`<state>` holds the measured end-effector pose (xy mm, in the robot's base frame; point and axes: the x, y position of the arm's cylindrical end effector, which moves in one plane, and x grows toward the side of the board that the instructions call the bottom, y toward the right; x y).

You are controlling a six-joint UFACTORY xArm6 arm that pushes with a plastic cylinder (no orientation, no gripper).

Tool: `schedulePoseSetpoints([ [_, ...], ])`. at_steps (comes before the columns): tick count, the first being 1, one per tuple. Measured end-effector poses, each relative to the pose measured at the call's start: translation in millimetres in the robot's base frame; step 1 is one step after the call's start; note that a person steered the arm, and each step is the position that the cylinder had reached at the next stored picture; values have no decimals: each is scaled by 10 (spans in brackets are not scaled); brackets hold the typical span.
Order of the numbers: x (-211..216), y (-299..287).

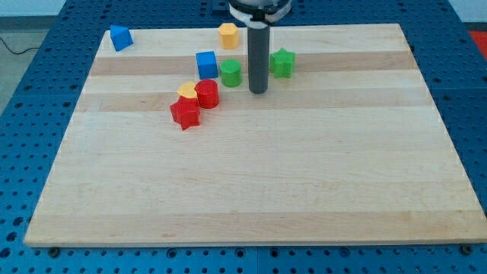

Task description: Move the red circle to the top of the yellow heart

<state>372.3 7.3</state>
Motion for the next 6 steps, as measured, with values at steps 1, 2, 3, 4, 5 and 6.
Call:
schedulePoseSetpoints([
  [1,62,-222],
  [2,1,-641],
  [3,-212,-1124],
  [4,-424,-1563],
  [5,-580,-1635],
  [6,-656,-1243],
])
